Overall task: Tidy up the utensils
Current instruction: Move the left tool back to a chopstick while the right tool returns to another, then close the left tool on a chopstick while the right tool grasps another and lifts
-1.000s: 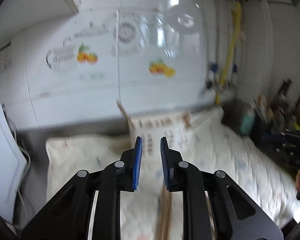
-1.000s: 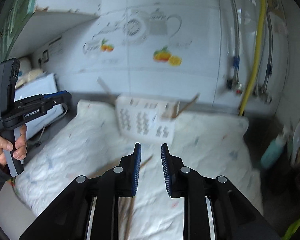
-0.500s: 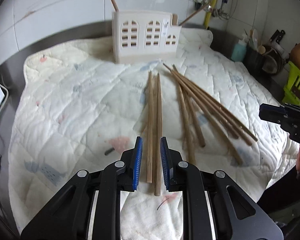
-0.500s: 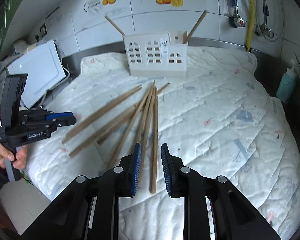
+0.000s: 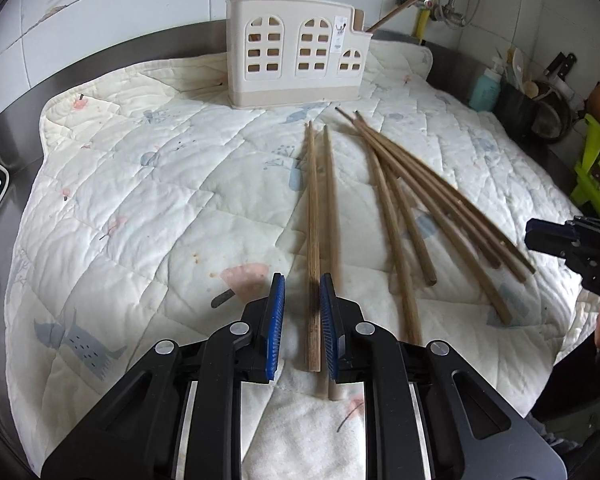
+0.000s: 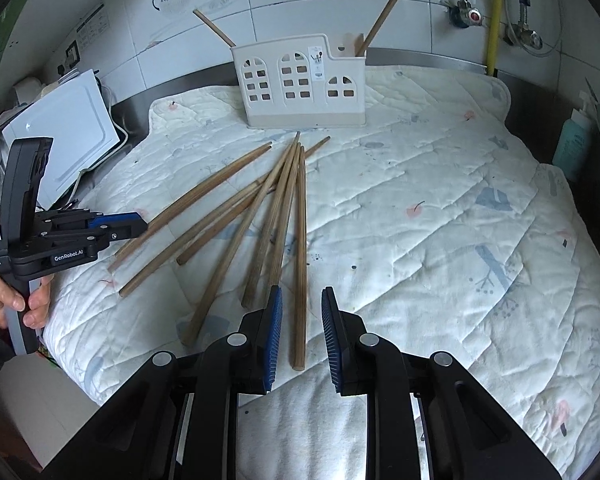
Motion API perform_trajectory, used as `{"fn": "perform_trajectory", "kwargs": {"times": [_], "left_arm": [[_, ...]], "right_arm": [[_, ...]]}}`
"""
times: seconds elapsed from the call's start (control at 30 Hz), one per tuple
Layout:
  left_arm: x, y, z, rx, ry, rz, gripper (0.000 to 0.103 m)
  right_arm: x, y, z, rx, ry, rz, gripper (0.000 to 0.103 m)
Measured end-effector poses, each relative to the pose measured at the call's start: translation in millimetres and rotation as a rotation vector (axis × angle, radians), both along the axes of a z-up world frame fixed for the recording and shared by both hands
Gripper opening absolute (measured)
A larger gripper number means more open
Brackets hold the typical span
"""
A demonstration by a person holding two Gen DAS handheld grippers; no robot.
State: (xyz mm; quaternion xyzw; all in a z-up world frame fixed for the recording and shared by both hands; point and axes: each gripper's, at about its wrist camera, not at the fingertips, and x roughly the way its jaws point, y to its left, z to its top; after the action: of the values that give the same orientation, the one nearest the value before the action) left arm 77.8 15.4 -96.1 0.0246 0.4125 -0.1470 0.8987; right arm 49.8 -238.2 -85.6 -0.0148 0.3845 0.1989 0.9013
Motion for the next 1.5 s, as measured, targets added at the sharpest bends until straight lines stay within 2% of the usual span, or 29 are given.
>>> {"fn": "perform_trajectory", "kwargs": {"times": [0.13,0.5,0.57,0.67,0.77,0.9,1.0,1.33,1.5], "left_arm": [[-2,-8,-2,0.039,-0.003,-0.014,0.017],[-1,-7,-3,0.031,-0.008,0.019,0.014],[-2,-6,-3,0.006,-0.004,0.023,0.014],[-3,-7,-4,0.018,-0.017,0.016,0.014],[-1,-4,-4,-0.012,-0.012,0.029,0.014],[-2,-5,-4,-0.001,-0.019,0.023,0.013],[-4,-4,-3,-0.012,-0.022,0.031,0.006],[-3,-8,-5,0.012,-0.015,0.015,0.006],[-4,-7,-3,0.002,-0.029,0.034,0.006]], "right_arm": [[0,1,-3,-0.006,0.008,0.004,0.019],[1,5,-13,-0.007,0.029,0.006,0.014],[1,7,-16,-0.015,0.032,0.002,0.013],[1,8,-18,-0.018,0.030,-0.004,0.013],[2,9,-19,-0.028,0.021,-0.012,0.010],[1,10,-17,-0.032,0.011,-0.021,0.007],[-2,8,-10,-0.027,-0.007,-0.023,0.007],[-8,-4,42,0.044,-0.110,-0.027,0.007],[-7,-3,58,0.038,-0.144,-0.018,0.007]]}}
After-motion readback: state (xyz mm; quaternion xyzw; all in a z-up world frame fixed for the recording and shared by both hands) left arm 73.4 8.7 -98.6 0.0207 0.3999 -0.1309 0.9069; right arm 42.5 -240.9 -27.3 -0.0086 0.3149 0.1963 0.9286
